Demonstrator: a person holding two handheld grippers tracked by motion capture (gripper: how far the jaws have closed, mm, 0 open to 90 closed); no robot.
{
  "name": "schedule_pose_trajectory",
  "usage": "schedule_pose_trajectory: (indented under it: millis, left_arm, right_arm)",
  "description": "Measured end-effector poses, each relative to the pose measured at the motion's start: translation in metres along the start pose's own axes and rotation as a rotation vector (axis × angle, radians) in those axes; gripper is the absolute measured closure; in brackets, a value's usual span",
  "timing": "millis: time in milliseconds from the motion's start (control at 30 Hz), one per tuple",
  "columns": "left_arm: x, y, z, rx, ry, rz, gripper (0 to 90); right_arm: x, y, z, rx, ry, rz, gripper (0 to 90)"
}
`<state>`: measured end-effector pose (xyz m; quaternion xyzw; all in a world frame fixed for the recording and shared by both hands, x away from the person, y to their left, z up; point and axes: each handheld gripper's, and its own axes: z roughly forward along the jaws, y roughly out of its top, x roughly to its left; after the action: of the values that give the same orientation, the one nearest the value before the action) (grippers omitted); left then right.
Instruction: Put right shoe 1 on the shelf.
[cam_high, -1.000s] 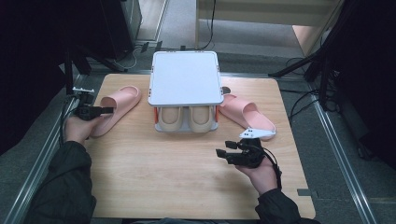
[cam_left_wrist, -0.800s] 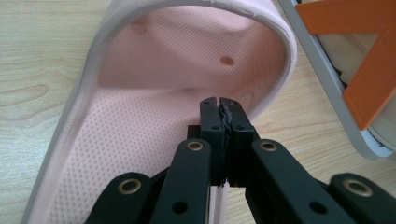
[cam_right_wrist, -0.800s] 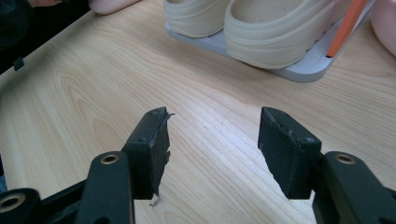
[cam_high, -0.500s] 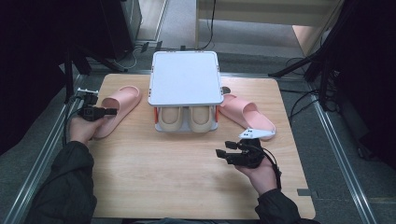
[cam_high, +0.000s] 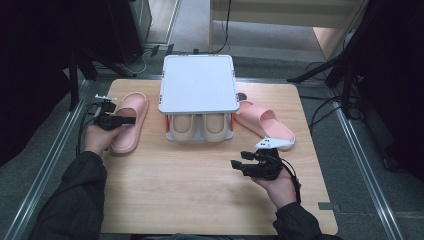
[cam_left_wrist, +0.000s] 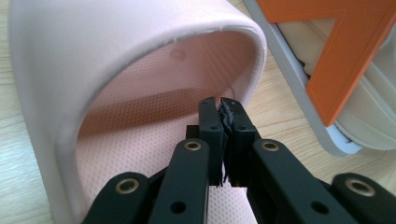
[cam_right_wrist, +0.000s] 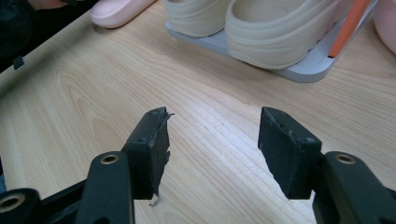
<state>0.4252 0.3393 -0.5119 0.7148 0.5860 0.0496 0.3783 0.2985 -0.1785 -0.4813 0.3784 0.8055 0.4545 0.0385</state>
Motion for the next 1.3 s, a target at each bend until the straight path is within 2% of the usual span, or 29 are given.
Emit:
schedule_pose_trajectory:
  millis: [267, 467, 700, 800, 967, 1300]
  left_arm:
    - [-0.004, 0.002, 0.004, 0.002, -0.005, -0.009, 85.6]
    - [-0.001, 0.005, -0.01, -0.032, -0.024, -0.025, 81.4]
    - [-0.01, 0.007, -0.026, -0.044, -0.017, 0.006, 75.5]
    - [-0.011, 0.005, -0.03, -0.051, -0.013, 0.004, 73.0]
    - [-0.008, 0.001, -0.038, -0.066, -0.011, -0.009, 69.2]
    - [0.004, -0.009, -0.05, -0.1, 0.023, -0.036, 64.3]
  right_arm:
    - [0.0, 0.0, 0.001, 0.002, 0.002, -0.002, 43.7]
    - [-0.001, 0.0, 0.001, 0.003, 0.0, 0.008, 43.7]
    - [-0.001, 0.002, 0.002, 0.004, 0.001, 0.002, 43.6]
    - [-0.001, 0.004, 0.005, 0.008, 0.008, -0.003, 43.5]
    - [0.0, 0.006, 0.008, 0.012, 0.019, -0.013, 43.4]
    - [0.002, 0.011, 0.017, 0.021, 0.039, -0.029, 43.3]
